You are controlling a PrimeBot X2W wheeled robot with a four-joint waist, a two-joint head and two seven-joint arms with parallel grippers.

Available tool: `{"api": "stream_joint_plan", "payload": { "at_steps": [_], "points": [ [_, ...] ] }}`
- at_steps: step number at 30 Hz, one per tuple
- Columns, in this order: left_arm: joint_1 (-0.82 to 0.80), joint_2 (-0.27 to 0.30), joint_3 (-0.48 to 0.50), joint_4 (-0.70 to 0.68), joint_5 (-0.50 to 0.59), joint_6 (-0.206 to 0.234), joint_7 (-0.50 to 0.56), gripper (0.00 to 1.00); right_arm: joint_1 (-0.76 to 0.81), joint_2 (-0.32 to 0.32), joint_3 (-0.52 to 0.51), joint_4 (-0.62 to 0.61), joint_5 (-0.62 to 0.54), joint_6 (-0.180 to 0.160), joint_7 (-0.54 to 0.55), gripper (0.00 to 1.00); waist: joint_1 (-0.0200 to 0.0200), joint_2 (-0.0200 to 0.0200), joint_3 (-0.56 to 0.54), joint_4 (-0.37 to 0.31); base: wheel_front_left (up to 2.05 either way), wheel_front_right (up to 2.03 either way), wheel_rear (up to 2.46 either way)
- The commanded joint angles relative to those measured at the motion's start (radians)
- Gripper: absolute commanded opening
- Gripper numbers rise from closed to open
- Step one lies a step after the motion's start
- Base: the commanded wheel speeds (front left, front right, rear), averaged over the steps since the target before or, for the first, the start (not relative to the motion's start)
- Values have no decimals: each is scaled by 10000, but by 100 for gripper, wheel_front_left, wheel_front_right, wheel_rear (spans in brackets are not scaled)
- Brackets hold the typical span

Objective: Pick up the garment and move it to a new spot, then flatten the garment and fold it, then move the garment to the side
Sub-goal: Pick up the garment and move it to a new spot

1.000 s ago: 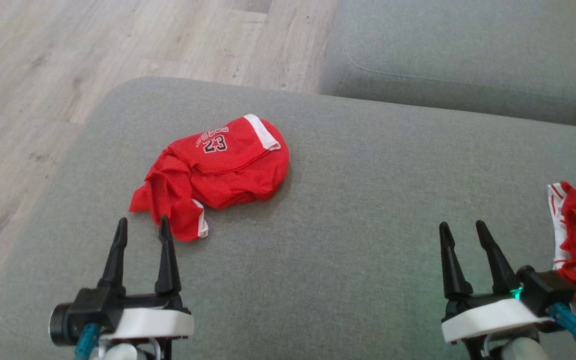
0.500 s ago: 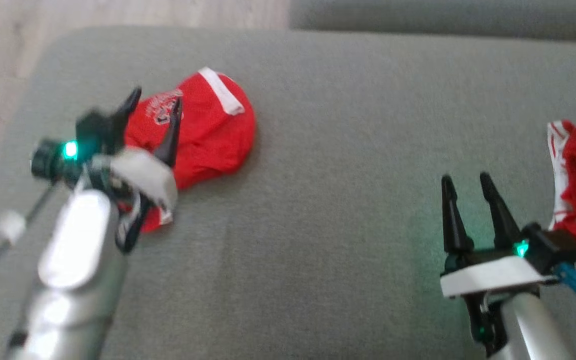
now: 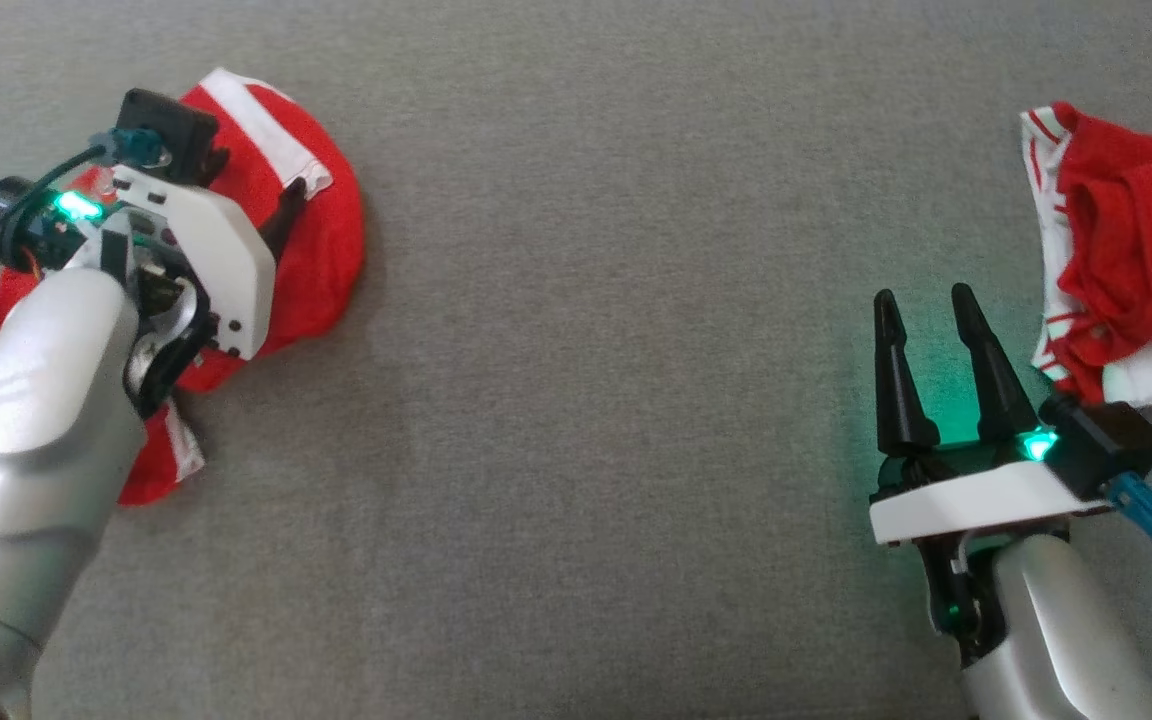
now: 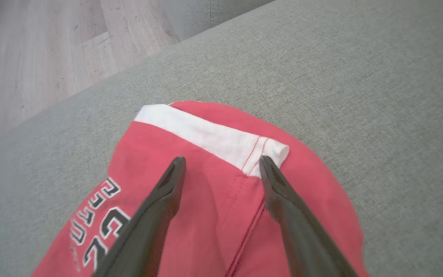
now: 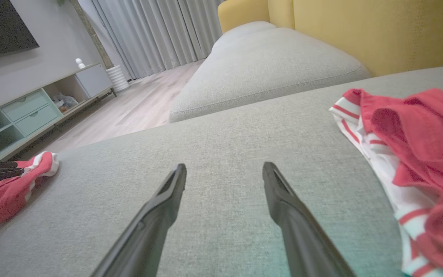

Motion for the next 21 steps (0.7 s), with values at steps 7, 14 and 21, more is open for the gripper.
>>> {"api": "stream_joint_plan", "payload": {
  "at_steps": [7,14,21],
  "points": [
    [-789,816,-771,242,-1058,18,-310,100,-298,-45,212,-182,52,-9,-109,100,-2,0,185,-337,0,0,0],
    [-881,912,-1321,514,-1627,18,-568,0,-261,-45,231,-122,38,-9,-109,100,-2,0,54,-377,0,0,0],
    [-1278,892,-1526,619,-1655,18,-1944,0,-122,-45,277,38,-46,-9,-109,100,-2,0,-449,-371,0,0,0]
  ]
}}
